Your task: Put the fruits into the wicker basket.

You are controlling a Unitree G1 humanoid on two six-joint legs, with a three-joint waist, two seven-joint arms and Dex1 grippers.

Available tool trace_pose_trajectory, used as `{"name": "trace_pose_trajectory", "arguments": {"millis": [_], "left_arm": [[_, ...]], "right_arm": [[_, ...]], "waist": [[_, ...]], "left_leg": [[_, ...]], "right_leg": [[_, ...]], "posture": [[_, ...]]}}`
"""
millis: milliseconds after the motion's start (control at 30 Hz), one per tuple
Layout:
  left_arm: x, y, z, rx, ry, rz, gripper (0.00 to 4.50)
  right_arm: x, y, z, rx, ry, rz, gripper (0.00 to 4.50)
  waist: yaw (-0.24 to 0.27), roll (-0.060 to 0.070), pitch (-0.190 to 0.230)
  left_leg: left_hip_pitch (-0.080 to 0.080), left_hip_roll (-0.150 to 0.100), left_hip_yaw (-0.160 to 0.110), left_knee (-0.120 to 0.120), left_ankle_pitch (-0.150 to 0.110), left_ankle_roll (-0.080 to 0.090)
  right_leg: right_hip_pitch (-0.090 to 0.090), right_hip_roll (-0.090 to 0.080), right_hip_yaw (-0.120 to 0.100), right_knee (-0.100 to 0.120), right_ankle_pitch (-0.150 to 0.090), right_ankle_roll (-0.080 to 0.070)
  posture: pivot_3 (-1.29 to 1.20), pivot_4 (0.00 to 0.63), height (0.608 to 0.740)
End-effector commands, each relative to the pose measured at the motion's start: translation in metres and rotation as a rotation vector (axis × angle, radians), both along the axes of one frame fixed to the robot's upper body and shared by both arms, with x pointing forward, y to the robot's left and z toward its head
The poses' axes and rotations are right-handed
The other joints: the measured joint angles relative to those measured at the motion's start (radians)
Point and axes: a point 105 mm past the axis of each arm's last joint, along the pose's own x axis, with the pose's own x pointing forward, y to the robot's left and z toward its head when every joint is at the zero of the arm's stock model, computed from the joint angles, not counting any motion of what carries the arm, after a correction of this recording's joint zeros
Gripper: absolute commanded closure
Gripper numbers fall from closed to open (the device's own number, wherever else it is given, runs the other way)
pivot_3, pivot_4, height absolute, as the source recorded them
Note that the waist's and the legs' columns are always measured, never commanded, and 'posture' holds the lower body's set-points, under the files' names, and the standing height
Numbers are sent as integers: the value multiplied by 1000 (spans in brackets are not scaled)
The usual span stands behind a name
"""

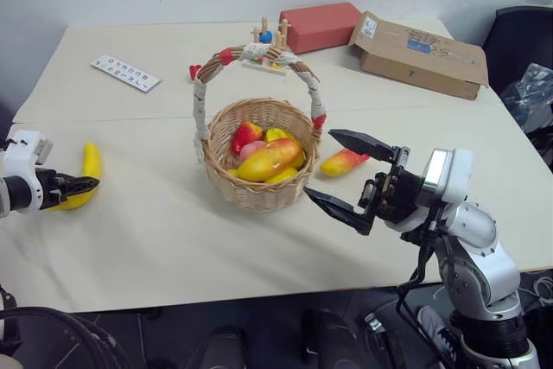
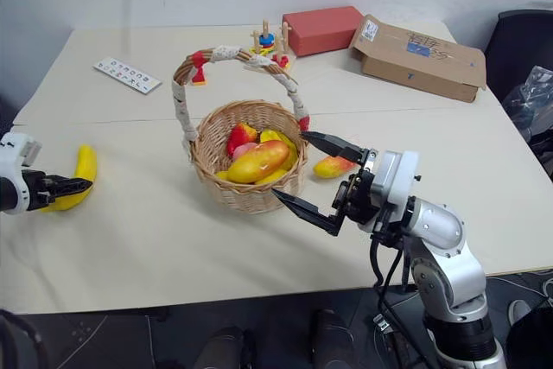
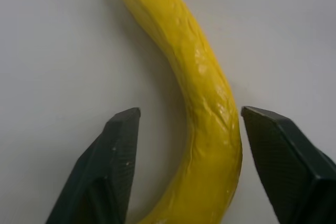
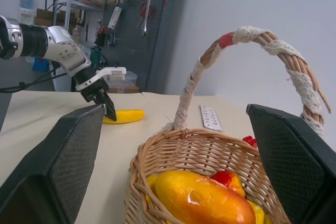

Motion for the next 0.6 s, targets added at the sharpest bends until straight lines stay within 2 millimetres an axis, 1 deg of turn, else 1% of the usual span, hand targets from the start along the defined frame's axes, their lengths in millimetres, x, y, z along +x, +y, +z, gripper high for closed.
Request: {"name": "trace_pose_trajectory", "arguments": {"millis": [33, 67, 133, 200, 233, 267, 300, 333, 367, 400, 433, 467, 500, 533, 600], "left_arm": [[-3, 5, 8, 24, -18, -46, 2809], [0, 1, 16, 7, -78, -88, 3139], [3, -11, 45, -50, -243, -205, 3621], [-3, -26, 72, -64, -398, -362, 3631], [-14, -37, 85, -92, -443, -463, 3631], [-29, -48, 92, -110, -465, -585, 3631], [-56, -60, 84, -135, -325, -709, 3631], [-74, -69, 76, -161, -207, -784, 3631], [-84, -85, 76, -171, -162, -851, 3631], [-90, -96, 76, -175, -143, -886, 3631], [-92, -118, 82, -179, -189, -955, 3631], [-95, -133, 86, -184, -216, -1001, 3631], [-95, -155, 91, -201, -263, -1054, 3631], [-96, -169, 95, -215, -293, -1086, 3631], [-93, -198, 104, -229, -377, -1145, 3631]], "right_arm": [[-3, -9, 6, 12, -35, -23, 0], [-3, -10, 5, 10, -29, -29, 0], [-2, -13, 4, 1, -22, -45, 0], [-1, -18, 3, 0, -18, -69, 0], [-1, -23, 2, -4, -15, -89, 0], [0, -28, 1, -8, -13, -109, 0], [2, -35, -1, -17, -7, -134, 0], [3, -40, -2, -23, -3, -150, 0], [4, -44, -7, -29, 7, -163, 0], [5, -46, -9, -33, 14, -171, 0], [7, -49, -14, -35, 25, -181, 0], [9, -51, -17, -36, 32, -188, 0], [11, -54, -20, -40, 39, -197, 0], [12, -55, -23, -42, 42, -203, 0], [13, -59, -27, -55, 47, -213, 0]], "waist": [[2, 0, 0], [3, -1, 0], [4, -3, 2], [4, -5, 2], [4, -5, 2], [4, -4, 2], [-1, -4, 2], [-8, -5, 2], [-11, -4, 3], [-6, -2, 4], [-1, -1, 5], [8, -1, 5], [18, -1, 5], [30, -1, 5], [38, -1, 5]], "left_leg": [[0, 1, 0, 2, 0, 0], [0, 1, 0, 3, 0, 0], [0, 2, 0, 5, 0, 0], [0, 3, 0, 6, 0, 0], [0, 4, 0, 6, 0, 0], [0, 3, 0, 6, 0, 0], [0, 3, 1, 6, 0, 0], [0, 4, 3, 6, -2, 1], [1, 5, 7, 6, -4, 1], [2, 5, 9, 5, -5, 2], [2, 4, 9, 5, -5, 3], [1, 4, 10, 6, -5, 3], [0, 4, 9, 7, -5, 3], [0, 4, 9, 8, -5, 3], [0, 3, 9, 9, -4, 4]], "right_leg": [[0, 0, 0, 0, 0, 0], [0, 0, 0, 1, 0, 0], [0, 0, 0, 2, 0, 1], [0, 0, 0, 4, 0, 0], [0, 0, 0, 4, 0, 0], [0, 0, 1, 4, 1, 0], [0, -1, 1, 4, 1, 0], [0, -1, 2, 4, 1, 0], [-2, -1, 4, 4, 1, 0], [-4, -1, 5, 5, 1, 0], [-4, -1, 7, 5, 1, 0], [-5, -1, 8, 5, 1, 0], [-5, -1, 8, 5, 1, 0], [-5, -1, 9, 5, 1, 1], [-4, -2, 11, 5, 3, 2]], "posture": [[0, 150, 740], [0, 150, 740], [0, 150, 740], [0, 150, 740], [0, 150, 740], [0, 150, 740], [0, 150, 740], [0, 150, 740], [0, 150, 740], [0, 150, 740], [0, 150, 740], [0, 150, 740], [0, 150, 740], [0, 150, 740], [0, 150, 740]]}}
